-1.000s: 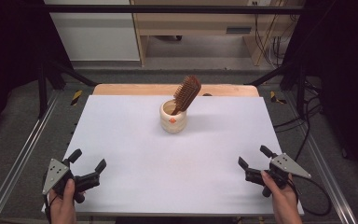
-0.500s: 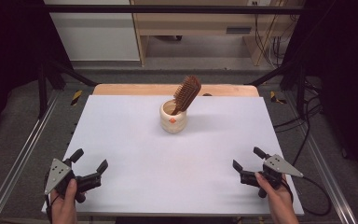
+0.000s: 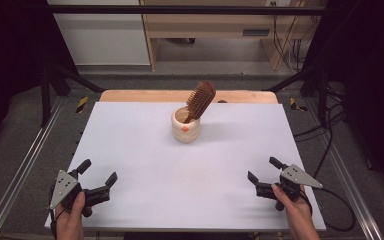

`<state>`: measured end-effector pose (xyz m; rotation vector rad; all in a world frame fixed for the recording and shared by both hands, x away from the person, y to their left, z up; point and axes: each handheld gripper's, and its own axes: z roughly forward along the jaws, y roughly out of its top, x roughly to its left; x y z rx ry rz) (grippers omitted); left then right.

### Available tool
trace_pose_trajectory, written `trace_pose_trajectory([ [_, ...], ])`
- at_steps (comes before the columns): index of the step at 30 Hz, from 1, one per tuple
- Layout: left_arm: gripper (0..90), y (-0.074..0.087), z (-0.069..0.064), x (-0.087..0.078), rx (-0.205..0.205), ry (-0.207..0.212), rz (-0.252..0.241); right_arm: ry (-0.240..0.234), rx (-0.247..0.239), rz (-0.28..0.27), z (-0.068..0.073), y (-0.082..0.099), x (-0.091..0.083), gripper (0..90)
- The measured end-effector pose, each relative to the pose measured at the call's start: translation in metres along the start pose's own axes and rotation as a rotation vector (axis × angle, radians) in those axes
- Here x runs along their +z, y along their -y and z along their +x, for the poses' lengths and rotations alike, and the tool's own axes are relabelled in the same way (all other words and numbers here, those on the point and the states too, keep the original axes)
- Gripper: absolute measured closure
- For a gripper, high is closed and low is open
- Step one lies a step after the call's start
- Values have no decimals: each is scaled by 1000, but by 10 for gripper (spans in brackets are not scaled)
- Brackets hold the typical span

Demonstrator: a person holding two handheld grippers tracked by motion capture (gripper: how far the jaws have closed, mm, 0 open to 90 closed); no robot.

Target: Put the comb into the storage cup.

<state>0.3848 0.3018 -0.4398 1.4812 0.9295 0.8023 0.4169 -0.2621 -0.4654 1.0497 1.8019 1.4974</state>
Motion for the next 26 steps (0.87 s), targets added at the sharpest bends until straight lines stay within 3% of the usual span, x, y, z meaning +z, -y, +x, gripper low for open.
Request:
trace_pose_trajectory([
  [11,10,1,-4,2,20,19,7,-45,-11,8,5,-3,11,34],
  [18,10,1,-6,4,9,28,8,-64,-11,16,6,-5,20,35],
  [26,10,1,-3,6,-11,27,9,-51,-14,32,9,-6,28,38],
])
